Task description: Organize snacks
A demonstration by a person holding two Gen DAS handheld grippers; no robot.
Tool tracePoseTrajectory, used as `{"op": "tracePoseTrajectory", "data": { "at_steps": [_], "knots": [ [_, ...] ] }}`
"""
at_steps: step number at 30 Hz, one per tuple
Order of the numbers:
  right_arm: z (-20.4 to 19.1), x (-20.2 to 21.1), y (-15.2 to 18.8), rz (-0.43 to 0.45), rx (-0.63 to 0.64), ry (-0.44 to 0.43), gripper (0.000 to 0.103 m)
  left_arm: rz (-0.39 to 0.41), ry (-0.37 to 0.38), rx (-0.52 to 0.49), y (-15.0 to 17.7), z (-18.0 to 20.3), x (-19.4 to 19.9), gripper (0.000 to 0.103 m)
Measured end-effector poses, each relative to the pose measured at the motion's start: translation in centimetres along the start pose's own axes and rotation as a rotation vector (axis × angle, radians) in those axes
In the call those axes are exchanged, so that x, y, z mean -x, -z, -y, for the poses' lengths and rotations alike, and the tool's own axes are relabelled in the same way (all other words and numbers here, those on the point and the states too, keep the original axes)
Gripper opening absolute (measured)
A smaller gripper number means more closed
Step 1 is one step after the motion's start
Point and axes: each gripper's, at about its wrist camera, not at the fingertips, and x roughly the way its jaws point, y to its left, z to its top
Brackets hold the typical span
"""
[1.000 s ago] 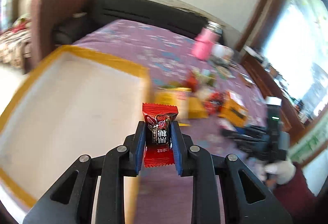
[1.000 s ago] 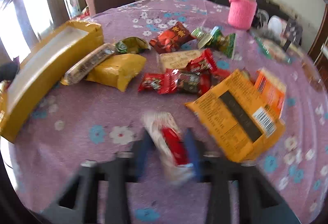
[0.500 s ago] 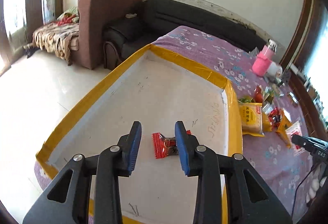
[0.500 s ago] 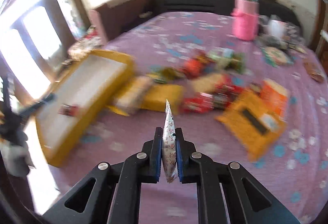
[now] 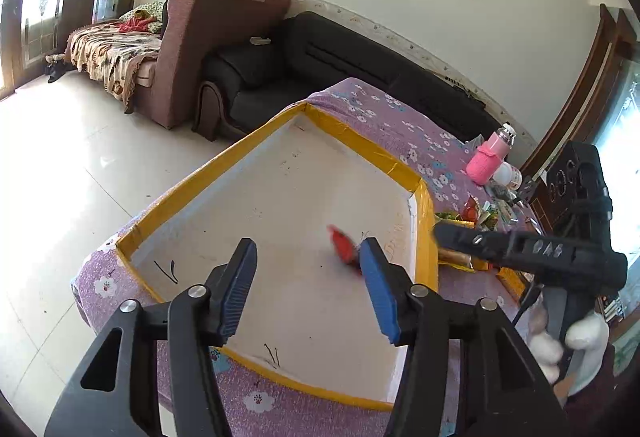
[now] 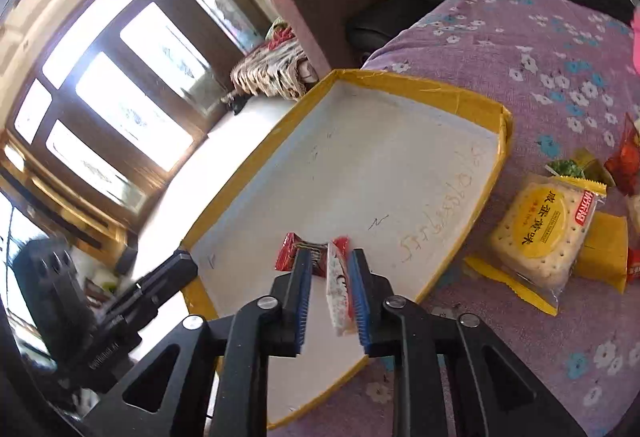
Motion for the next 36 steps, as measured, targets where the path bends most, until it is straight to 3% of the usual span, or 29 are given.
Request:
{"op": "tracePoseTrajectory", "data": {
  "at_steps": [3, 7, 10, 19, 20, 21, 23, 25, 29, 30, 32, 36],
  "knots": [
    [2.8, 3.3, -0.4, 0.075, -0.065, 0.013, 0.035, 0.000, 0.012, 0.012, 0.1, -0.4, -0.2, 0.055],
    [7.7, 5.4, 0.0, 0.128, -0.162, 0.183, 0.036, -0.009, 0.031, 0.031, 0.4, -0.7, -0.7, 0.055],
    [10.3, 4.8, 0.7, 0.122, -0.209, 0.257, 0.036, -0.025, 0.039, 0.024, 0.7, -0.3, -0.9, 0.055],
    [12.0, 1.1, 0.8, 0.099, -0.258, 0.248, 0.037, -0.017, 0.068, -0.023, 1.0, 2.3, 0.4, 0.055],
    [12.0, 1.4, 1.1, 0.092, -0.265, 0.241, 0.030, -0.019, 0.072, -0.027, 1.1, 2.6, 0.4, 0.055],
    [12.3, 1.6, 1.3, 0.092, -0.270, 0.231, 0.013, -0.022, 0.077, -0.033, 1.3, 3.0, 0.3, 0.055],
    [13.2, 2.0, 1.8, 0.089, -0.287, 0.179, 0.000, -0.029, 0.084, -0.046, 1.5, 3.9, 0.2, 0.055],
    [13.7, 3.1, 3.0, 0.087, -0.308, 0.142, 0.000, -0.041, 0.093, -0.060, 1.8, 4.8, -0.1, 0.055],
    [13.3, 4.7, 4.2, 0.091, -0.255, 0.191, 0.000, -0.053, 0.108, -0.094, 2.3, 6.6, -0.3, 0.055],
    [12.9, 5.2, 4.2, 0.103, -0.227, 0.206, 0.006, -0.054, 0.112, -0.094, 2.3, 6.9, -0.4, 0.055],
    [12.3, 6.0, 3.4, 0.134, -0.199, 0.223, 0.009, -0.059, 0.121, -0.095, 2.4, 7.5, -0.6, 0.055],
    [11.4, 5.3, 0.3, 0.149, -0.169, 0.243, 0.033, -0.078, 0.124, -0.113, 2.7, 8.3, -0.8, 0.055]
  ]
}}
